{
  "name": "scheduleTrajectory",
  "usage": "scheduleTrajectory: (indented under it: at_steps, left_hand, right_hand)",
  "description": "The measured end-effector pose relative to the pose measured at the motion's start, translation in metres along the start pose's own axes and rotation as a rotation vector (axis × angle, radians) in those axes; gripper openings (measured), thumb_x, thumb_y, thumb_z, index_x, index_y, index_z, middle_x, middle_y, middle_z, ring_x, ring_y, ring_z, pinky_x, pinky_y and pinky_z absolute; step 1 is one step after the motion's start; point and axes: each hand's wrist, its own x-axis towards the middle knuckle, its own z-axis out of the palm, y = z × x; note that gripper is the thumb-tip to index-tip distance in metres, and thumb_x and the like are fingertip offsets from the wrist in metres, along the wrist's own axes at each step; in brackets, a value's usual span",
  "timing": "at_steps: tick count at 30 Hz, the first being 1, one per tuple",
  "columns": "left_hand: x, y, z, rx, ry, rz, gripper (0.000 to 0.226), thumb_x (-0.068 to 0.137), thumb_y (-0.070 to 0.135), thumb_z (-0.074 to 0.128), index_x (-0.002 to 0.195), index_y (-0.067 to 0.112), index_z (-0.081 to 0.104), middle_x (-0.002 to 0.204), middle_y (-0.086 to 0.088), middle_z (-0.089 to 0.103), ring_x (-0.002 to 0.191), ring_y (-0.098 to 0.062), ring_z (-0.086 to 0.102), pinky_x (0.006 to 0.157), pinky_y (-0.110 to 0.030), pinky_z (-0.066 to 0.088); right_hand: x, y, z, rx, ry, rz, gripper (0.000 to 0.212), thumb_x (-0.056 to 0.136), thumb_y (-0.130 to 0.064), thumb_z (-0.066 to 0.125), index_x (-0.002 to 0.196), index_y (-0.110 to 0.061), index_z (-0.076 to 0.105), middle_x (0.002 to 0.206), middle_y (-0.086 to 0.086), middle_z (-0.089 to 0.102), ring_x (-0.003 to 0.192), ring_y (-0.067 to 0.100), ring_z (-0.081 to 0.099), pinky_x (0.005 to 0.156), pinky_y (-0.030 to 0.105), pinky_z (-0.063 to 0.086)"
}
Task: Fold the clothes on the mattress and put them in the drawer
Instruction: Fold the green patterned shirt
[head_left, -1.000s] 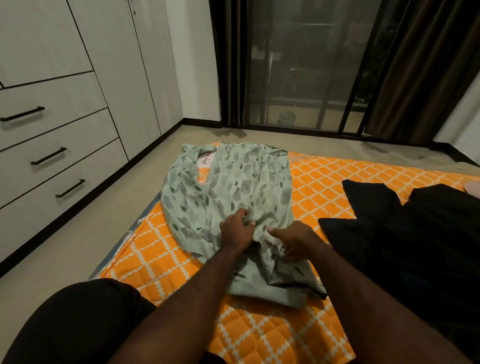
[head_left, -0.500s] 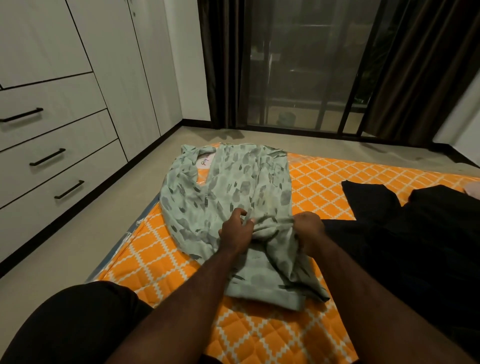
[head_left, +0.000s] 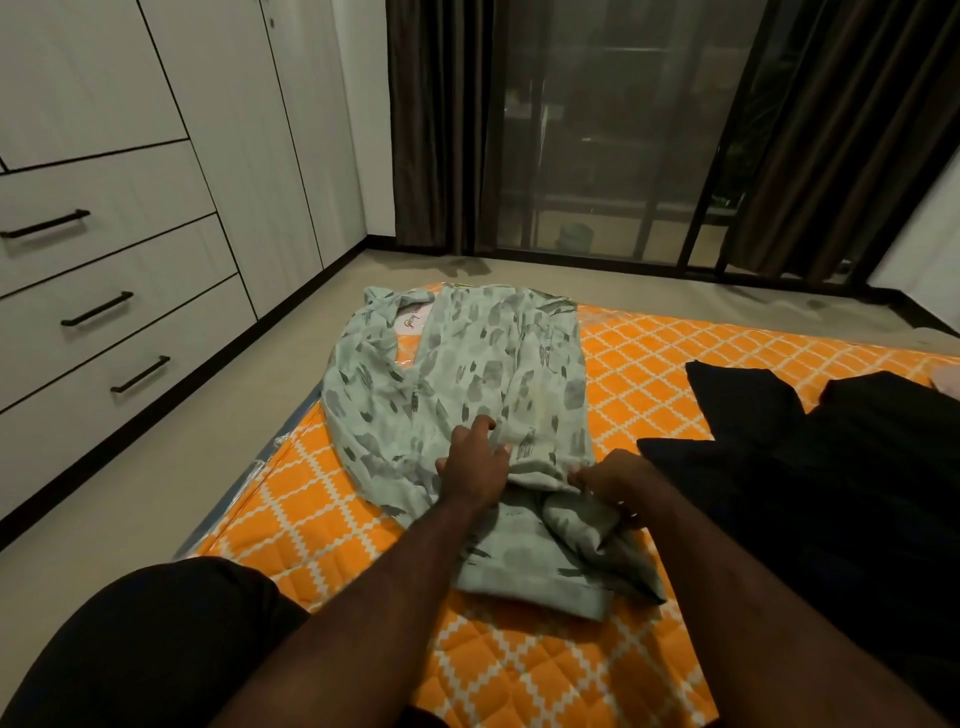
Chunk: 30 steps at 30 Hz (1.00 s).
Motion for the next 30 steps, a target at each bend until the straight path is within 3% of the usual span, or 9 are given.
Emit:
scheduleTrajectory:
  at_steps: [3,6,9,12,15,19,22,27,30]
  left_hand:
    - [-0.002,0.000,0.001,0.059,0.031,0.109,0.045,0.093,0.044,0.065,0.134,0.036,0.047,0.133,-0.002,0.039,0.117,-0.021,0.050,0.103,-0.044,0.032]
    - [-0.004,0.002,0.000,0.046,0.017,0.175,0.053,0.090,0.050,0.064,0.138,0.041,0.043,0.135,0.001,0.032,0.122,-0.018,0.044,0.105,-0.046,0.030]
    - [-0.005,0.001,0.002,0.068,-0.049,0.174,0.051,0.091,0.053,0.060,0.138,0.042,0.043,0.139,0.000,0.031,0.126,-0.021,0.044,0.106,-0.047,0.029]
    - [-0.004,0.000,0.003,0.101,-0.128,0.171,0.050,0.091,0.055,0.060,0.136,0.035,0.051,0.137,-0.002,0.041,0.125,-0.023,0.047,0.107,-0.045,0.030]
    - [-0.002,0.002,0.003,0.107,-0.163,0.186,0.046,0.089,0.055,0.063,0.127,0.028,0.061,0.128,-0.001,0.052,0.119,-0.021,0.051,0.101,-0.039,0.033]
    - [-0.004,0.005,0.000,-0.012,-0.145,0.250,0.050,0.092,0.042,0.070,0.134,0.019,0.060,0.129,-0.003,0.049,0.107,-0.008,0.049,0.099,-0.025,0.040]
    - [-0.005,0.005,0.000,-0.019,-0.165,0.266,0.056,0.091,0.043,0.069,0.141,0.023,0.055,0.133,-0.002,0.044,0.115,-0.012,0.051,0.102,-0.026,0.042]
    - [-0.004,0.003,0.001,0.069,-0.322,0.256,0.063,0.091,0.047,0.067,0.147,0.025,0.048,0.139,-0.006,0.044,0.126,-0.022,0.053,0.102,-0.030,0.042]
    - [-0.004,0.006,-0.001,0.062,-0.237,0.230,0.049,0.094,0.049,0.060,0.140,0.033,0.054,0.136,-0.006,0.049,0.124,-0.025,0.052,0.104,-0.041,0.046]
  right_hand:
    - [-0.008,-0.003,-0.018,0.096,-0.213,0.120,0.064,0.088,-0.060,0.070,0.108,-0.001,0.061,0.103,0.012,0.066,0.094,0.025,0.066,0.085,0.036,0.060]
    - [-0.017,-0.005,-0.026,-0.097,-0.467,0.210,0.061,0.085,-0.067,0.067,0.094,-0.006,0.060,0.087,0.005,0.062,0.077,0.015,0.057,0.064,0.024,0.053]
    - [-0.009,-0.003,-0.017,-0.149,-0.588,0.199,0.048,0.088,-0.054,0.073,0.101,-0.009,0.064,0.098,0.005,0.070,0.085,0.015,0.064,0.068,0.026,0.056]
    - [-0.010,-0.008,-0.004,-0.164,-0.642,0.138,0.024,0.102,-0.028,0.063,0.110,-0.005,0.065,0.114,0.012,0.073,0.084,0.015,0.071,0.062,0.028,0.060]
    - [-0.022,-0.008,0.005,0.149,-0.636,0.024,0.025,0.105,-0.009,0.052,0.128,0.001,0.052,0.101,0.019,0.073,0.085,0.025,0.076,0.066,0.038,0.063]
    - [-0.039,-0.010,0.008,0.551,-0.795,-0.028,0.015,0.104,0.000,0.048,0.114,0.001,0.058,0.094,0.017,0.064,0.075,0.025,0.072,0.069,0.044,0.063]
    - [-0.036,-0.011,0.007,0.434,-0.756,0.042,0.013,0.103,-0.012,0.056,0.110,-0.001,0.060,0.083,0.012,0.064,0.069,0.021,0.067,0.076,0.043,0.064]
    - [-0.029,-0.011,-0.014,-0.079,-0.598,0.157,0.040,0.097,-0.044,0.068,0.101,-0.004,0.065,0.094,0.009,0.069,0.081,0.021,0.067,0.072,0.033,0.058]
    - [-0.019,-0.019,-0.029,-0.227,-0.339,-0.079,0.053,0.086,-0.051,0.078,0.114,-0.008,0.065,0.108,0.008,0.069,0.095,0.024,0.069,0.077,0.036,0.060]
